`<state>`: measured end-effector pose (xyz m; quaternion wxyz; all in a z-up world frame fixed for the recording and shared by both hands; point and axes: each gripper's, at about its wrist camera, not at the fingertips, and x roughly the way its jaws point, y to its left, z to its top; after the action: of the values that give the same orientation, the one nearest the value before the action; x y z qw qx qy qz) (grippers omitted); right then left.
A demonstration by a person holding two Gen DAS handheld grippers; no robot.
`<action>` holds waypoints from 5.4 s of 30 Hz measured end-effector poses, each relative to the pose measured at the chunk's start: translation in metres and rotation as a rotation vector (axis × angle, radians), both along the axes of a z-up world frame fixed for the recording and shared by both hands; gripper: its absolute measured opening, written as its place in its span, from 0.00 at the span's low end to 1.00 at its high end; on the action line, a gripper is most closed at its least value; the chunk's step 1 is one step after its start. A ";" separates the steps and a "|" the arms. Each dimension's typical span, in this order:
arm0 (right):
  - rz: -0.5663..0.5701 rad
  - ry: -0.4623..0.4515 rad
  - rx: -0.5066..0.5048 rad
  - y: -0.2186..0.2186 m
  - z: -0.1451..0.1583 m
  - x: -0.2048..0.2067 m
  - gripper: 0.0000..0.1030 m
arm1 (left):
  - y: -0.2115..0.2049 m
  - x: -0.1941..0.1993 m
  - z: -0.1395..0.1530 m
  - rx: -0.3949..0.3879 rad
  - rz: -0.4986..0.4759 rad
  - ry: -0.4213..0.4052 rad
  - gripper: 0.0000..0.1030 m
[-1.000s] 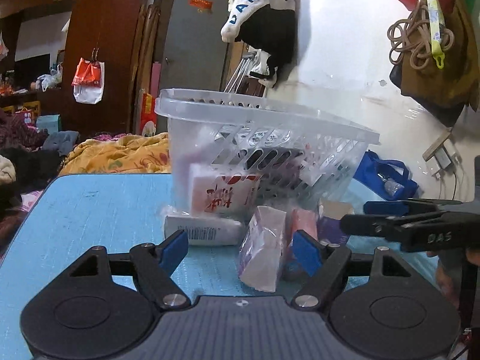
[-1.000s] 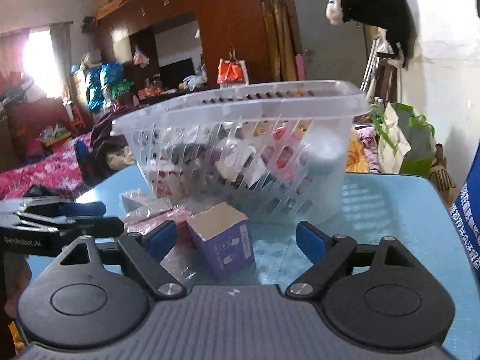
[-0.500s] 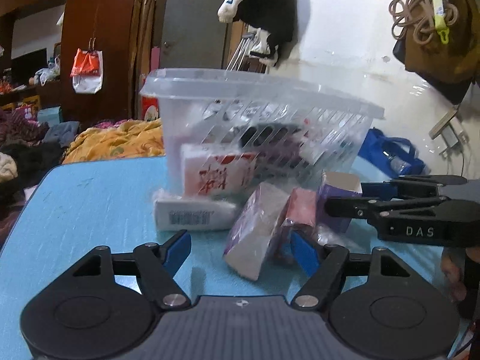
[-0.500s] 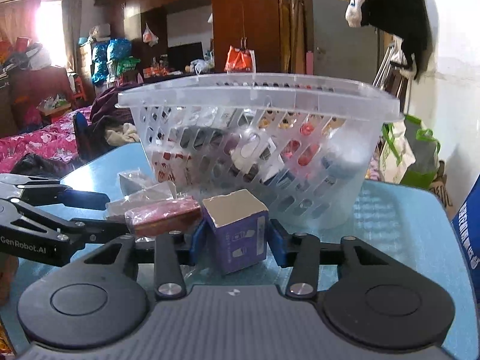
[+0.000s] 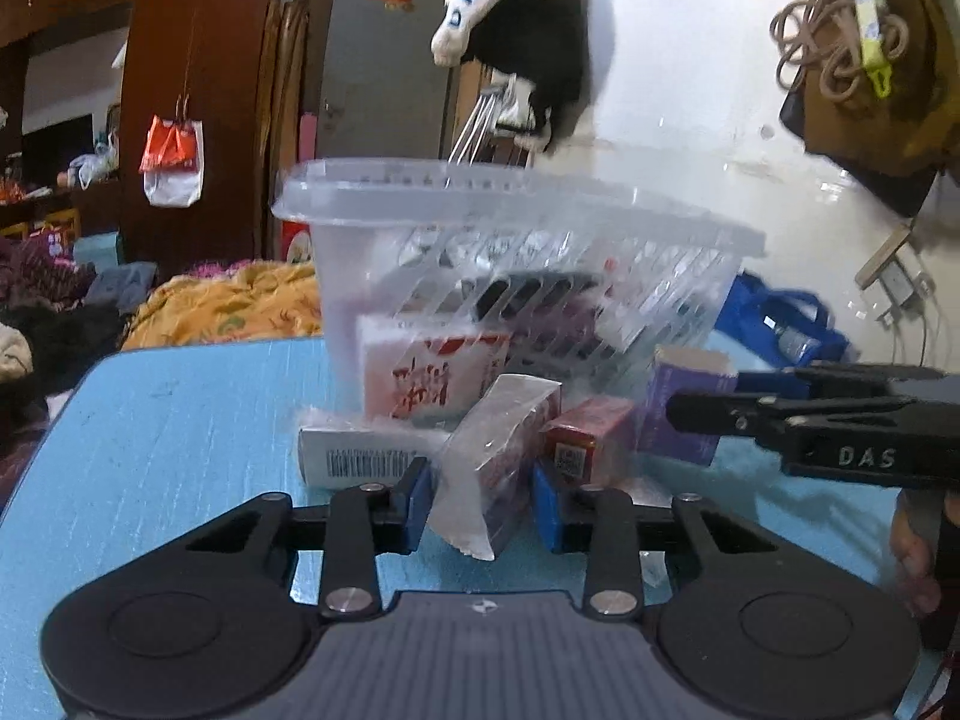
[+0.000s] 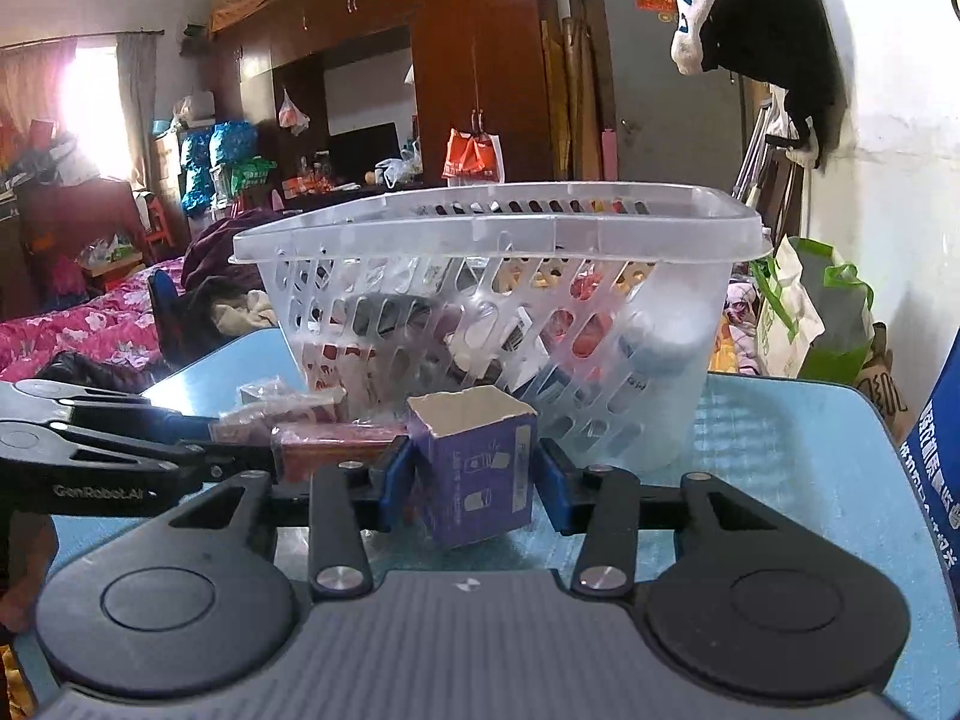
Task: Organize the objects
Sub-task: 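Carry both held boxes over the white basket and open both grippers, then grasp the white barcode box with the left gripper while the right grasps a clear bag, then carry both held items over the white basket and open both grippers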
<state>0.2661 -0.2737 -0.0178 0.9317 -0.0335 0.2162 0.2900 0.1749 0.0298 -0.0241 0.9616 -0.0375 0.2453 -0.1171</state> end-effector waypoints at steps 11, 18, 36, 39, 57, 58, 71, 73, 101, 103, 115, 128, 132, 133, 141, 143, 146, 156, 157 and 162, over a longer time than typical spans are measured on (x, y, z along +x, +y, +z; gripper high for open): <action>-0.018 -0.043 0.032 -0.004 0.003 -0.006 0.45 | 0.024 -0.020 0.008 -0.136 0.007 -0.138 0.38; -0.057 -0.091 0.072 -0.012 0.006 -0.011 0.44 | 0.026 -0.024 0.011 -0.150 -0.009 -0.179 0.38; -0.104 -0.308 0.087 -0.004 0.110 -0.022 0.44 | 0.021 -0.017 0.120 -0.214 -0.018 -0.367 0.38; -0.142 -0.307 0.024 0.013 0.127 0.021 0.44 | 0.007 0.031 0.146 -0.191 0.002 -0.310 0.38; -0.105 -0.177 0.125 -0.013 0.071 -0.019 1.00 | 0.001 0.010 0.112 -0.066 0.000 -0.310 0.87; -0.092 -0.134 0.123 -0.013 0.057 -0.024 1.00 | 0.001 0.004 0.106 -0.034 0.015 -0.304 0.88; 0.029 0.162 -0.065 0.046 -0.011 -0.018 0.97 | 0.037 0.042 0.015 -0.031 0.142 0.037 0.88; 0.046 0.185 -0.098 0.052 -0.020 -0.020 0.91 | 0.039 0.043 0.008 -0.024 0.133 0.055 0.88; 0.000 0.096 0.048 -0.002 -0.016 -0.031 0.53 | 0.022 0.027 0.000 -0.009 0.100 0.033 0.78; -0.009 0.083 0.052 -0.003 -0.016 -0.032 0.53 | 0.025 0.017 0.002 -0.046 0.094 -0.008 0.78; 0.003 -0.061 0.082 -0.004 -0.012 -0.051 0.53 | 0.032 -0.008 0.014 -0.114 0.112 -0.181 0.78; -0.019 -0.167 0.109 -0.010 -0.008 -0.062 0.53 | 0.030 -0.044 0.020 -0.101 0.103 -0.372 0.78; -0.023 -0.183 0.128 -0.013 -0.004 -0.065 0.53 | 0.029 -0.055 0.026 -0.115 0.094 -0.403 0.78; -0.021 -0.185 0.140 -0.016 -0.002 -0.067 0.53 | 0.030 -0.056 0.030 -0.128 0.089 -0.402 0.78; -0.081 -0.281 0.113 -0.021 0.069 -0.042 0.53 | 0.011 -0.027 0.100 -0.089 0.067 -0.440 0.78; -0.095 -0.306 0.068 -0.011 0.090 -0.017 0.53 | 0.002 0.000 0.121 -0.078 0.073 -0.399 0.78; -0.119 -0.249 0.001 0.003 0.104 0.035 0.53 | 0.000 0.052 0.140 -0.128 0.075 -0.279 0.78; -0.148 -0.165 0.004 0.008 0.090 0.076 1.00 | -0.014 0.120 0.116 -0.065 0.121 -0.093 0.81; -0.162 -0.179 0.011 0.005 0.091 0.072 1.00 | -0.013 0.122 0.113 -0.062 0.124 -0.076 0.81; -0.140 -0.172 0.104 -0.023 0.091 0.044 1.00 | 0.003 0.070 0.107 -0.098 0.098 -0.194 0.86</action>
<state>0.3105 -0.2968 0.0730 0.9652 0.0054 0.1218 0.2314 0.2445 0.0331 0.0830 0.9825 -0.0848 0.1429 -0.0846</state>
